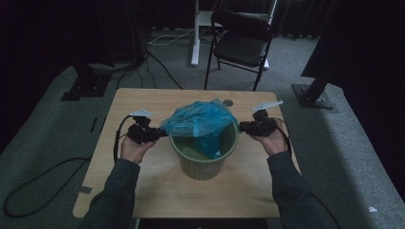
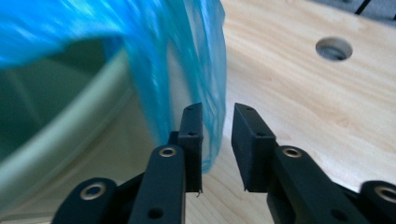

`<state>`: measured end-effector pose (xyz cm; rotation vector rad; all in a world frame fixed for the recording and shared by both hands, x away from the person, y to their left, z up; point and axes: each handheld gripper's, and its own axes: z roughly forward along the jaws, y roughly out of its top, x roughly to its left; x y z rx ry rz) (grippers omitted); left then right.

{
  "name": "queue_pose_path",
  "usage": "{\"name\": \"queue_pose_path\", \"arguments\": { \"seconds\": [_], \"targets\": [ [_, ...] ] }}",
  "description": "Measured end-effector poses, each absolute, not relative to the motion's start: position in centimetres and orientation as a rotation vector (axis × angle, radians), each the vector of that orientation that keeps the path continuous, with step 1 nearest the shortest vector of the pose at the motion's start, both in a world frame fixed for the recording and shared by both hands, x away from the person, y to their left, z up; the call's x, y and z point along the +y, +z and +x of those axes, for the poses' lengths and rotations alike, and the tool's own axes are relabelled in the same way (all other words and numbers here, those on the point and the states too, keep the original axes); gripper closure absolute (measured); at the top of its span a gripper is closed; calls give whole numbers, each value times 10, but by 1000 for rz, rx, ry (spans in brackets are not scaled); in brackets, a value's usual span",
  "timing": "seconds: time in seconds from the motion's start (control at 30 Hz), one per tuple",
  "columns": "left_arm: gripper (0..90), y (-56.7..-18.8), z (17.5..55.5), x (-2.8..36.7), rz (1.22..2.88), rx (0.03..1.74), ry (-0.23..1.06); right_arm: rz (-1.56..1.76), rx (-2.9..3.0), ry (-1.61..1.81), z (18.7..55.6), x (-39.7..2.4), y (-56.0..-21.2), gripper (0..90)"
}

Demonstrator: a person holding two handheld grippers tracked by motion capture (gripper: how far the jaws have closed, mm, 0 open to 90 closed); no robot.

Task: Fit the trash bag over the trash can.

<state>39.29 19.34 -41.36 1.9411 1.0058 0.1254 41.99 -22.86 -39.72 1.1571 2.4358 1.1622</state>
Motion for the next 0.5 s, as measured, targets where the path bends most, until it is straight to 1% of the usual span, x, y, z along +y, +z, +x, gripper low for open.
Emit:
{"name": "queue_pose_path", "arguments": {
  "seconds": [0.3,0.5],
  "targets": [
    [723,-401,375,198,1915,946,156,1069,2359,1299,410,-230,-375,668],
    [667,-394,371,198,1912,919,183,1015,2351,1403,404,-229,-368,638]
  ]
}}
